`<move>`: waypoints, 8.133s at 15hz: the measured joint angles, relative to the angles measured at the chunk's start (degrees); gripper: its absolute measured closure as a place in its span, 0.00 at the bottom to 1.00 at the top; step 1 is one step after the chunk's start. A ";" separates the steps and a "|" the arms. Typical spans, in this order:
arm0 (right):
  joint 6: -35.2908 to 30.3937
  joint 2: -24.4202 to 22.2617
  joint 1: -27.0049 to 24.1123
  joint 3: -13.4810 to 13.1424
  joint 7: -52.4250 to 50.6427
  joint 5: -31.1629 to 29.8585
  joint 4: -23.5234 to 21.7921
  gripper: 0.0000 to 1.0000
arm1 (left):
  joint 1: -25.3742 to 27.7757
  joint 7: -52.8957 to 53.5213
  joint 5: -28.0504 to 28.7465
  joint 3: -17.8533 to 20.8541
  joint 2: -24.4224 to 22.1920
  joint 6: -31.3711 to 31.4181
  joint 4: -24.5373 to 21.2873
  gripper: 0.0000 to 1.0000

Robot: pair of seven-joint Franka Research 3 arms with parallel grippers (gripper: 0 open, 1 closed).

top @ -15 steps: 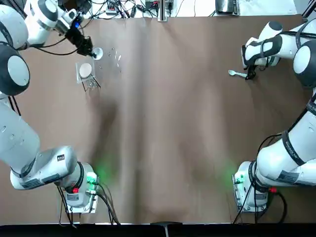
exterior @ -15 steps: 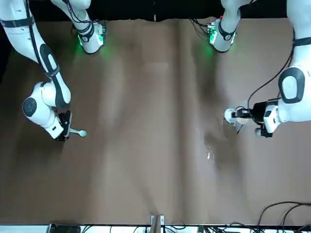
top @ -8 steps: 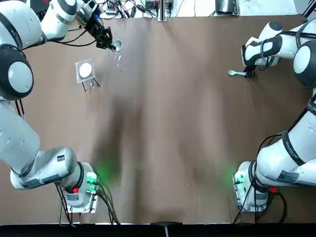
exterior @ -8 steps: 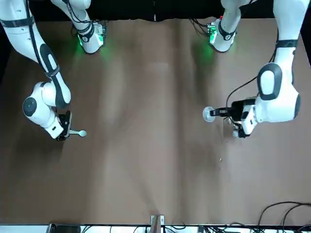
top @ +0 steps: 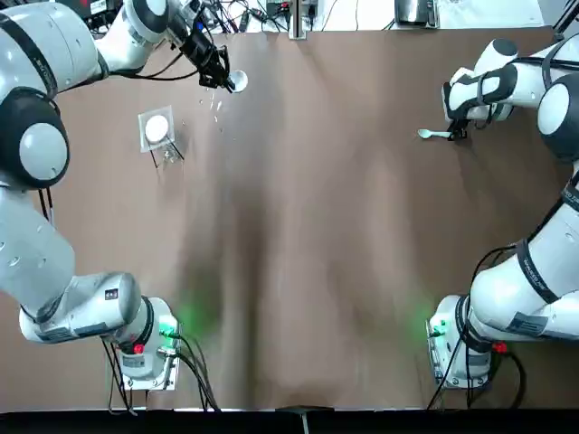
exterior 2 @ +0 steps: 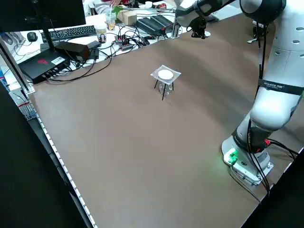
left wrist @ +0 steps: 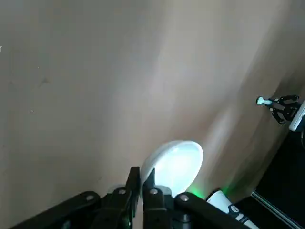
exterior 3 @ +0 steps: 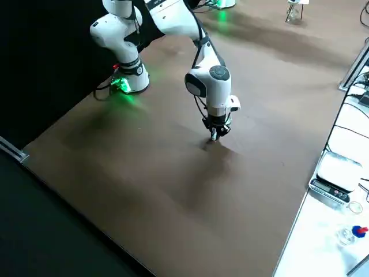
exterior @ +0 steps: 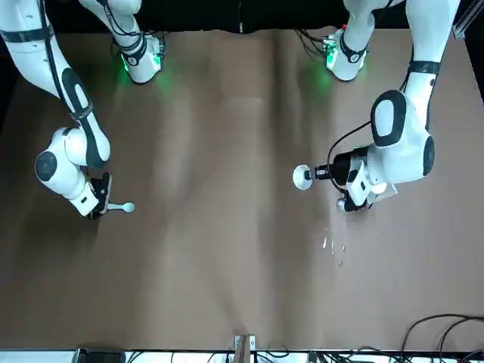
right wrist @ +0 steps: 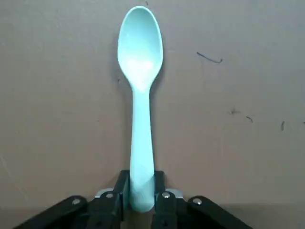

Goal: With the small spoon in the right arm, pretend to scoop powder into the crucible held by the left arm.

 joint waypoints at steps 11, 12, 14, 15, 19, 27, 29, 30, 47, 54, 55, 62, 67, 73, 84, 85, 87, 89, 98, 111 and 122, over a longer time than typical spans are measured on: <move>-23.80 -3.80 11.45 2.15 27.31 0.03 7.21 0.75 | -0.20 -0.72 0.00 -0.03 0.00 2.32 0.65 0.93; -25.65 -4.08 13.38 3.13 32.32 0.08 7.70 0.75 | -0.19 -0.73 0.00 -0.03 0.00 2.32 0.88 0.93; -28.62 -4.18 17.74 4.83 42.89 0.77 9.11 0.75 | -0.13 -0.79 0.00 -0.03 0.00 2.33 1.23 0.93; -29.42 -4.18 20.06 5.26 47.56 1.27 9.70 0.75 | 0.01 -0.82 0.00 -0.02 0.00 2.34 1.31 0.93; -34.46 -4.18 28.34 5.57 62.27 5.83 12.25 0.75 | 0.64 -0.89 0.00 0.00 0.00 2.34 1.58 0.93; -39.50 1.80 43.42 5.60 91.06 18.63 22.30 0.75 | 0.20 -1.97 0.00 -0.06 0.01 2.34 1.74 0.93; -40.37 5.34 45.50 5.60 95.02 19.75 25.45 0.75 | 0.10 -1.99 0.00 -0.06 0.01 2.34 1.75 0.93; -40.46 6.88 46.40 5.59 96.19 19.82 26.86 0.75 | 0.07 -1.99 0.00 -0.06 0.01 2.34 1.75 0.93; -51.51 22.79 48.73 4.49 97.13 19.62 49.63 0.75 | 0.07 -2.00 0.00 -0.05 0.01 2.35 1.81 0.93; -50.76 23.37 50.23 2.73 101.59 10.66 50.31 0.75 | 0.07 -2.71 0.00 -0.06 0.01 2.35 2.09 0.93; -50.14 23.37 50.90 2.63 103.20 9.20 50.33 0.75 | 0.07 -2.73 0.00 -0.06 0.01 2.35 2.16 0.93; -49.33 20.26 51.71 1.46 106.03 7.14 51.65 0.75 | 0.08 -2.79 -0.01 -0.06 0.01 2.34 2.24 0.93; -49.64 13.84 48.74 1.40 105.92 7.16 50.02 0.75 | 0.23 -3.51 -0.01 -0.08 0.01 2.34 2.31 0.93; -53.78 -1.15 44.61 1.56 98.51 10.01 40.93 0.75 | -1.16 -4.06 -0.01 -0.33 0.03 2.37 2.44 0.93; -64.61 -4.85 50.95 2.85 98.55 15.31 44.95 0.75 | -6.36 -9.57 -0.01 -0.40 0.79 8.68 2.43 0.93; -64.69 -4.84 51.00 2.85 98.55 16.22 45.37 0.75 | -6.99 -10.05 -0.01 -0.41 0.97 9.48 2.43 0.93; -64.68 -4.79 51.04 2.90 98.54 18.07 46.07 0.75 | -8.16 -11.00 -0.01 -0.42 1.31 10.80 2.43 0.93; -64.35 -3.99 51.21 2.96 99.29 20.10 47.60 0.75 | -8.64 -11.53 -0.01 -0.43 1.57 11.19 2.43 0.93; -55.78 3.79 52.38 4.44 106.18 21.54 54.62 0.75 | -9.49 -12.10 -0.01 -0.43 1.69 11.23 2.43 0.93; -47.93 5.62 52.36 4.49 110.08 21.90 54.72 0.75 | -9.48 -12.10 -0.01 -0.42 1.69 11.26 2.43 0.93; -46.71 7.44 48.57 4.39 110.93 35.75 54.72 0.75 | -9.48 -12.10 -0.01 -0.42 1.69 11.27 2.43 0.93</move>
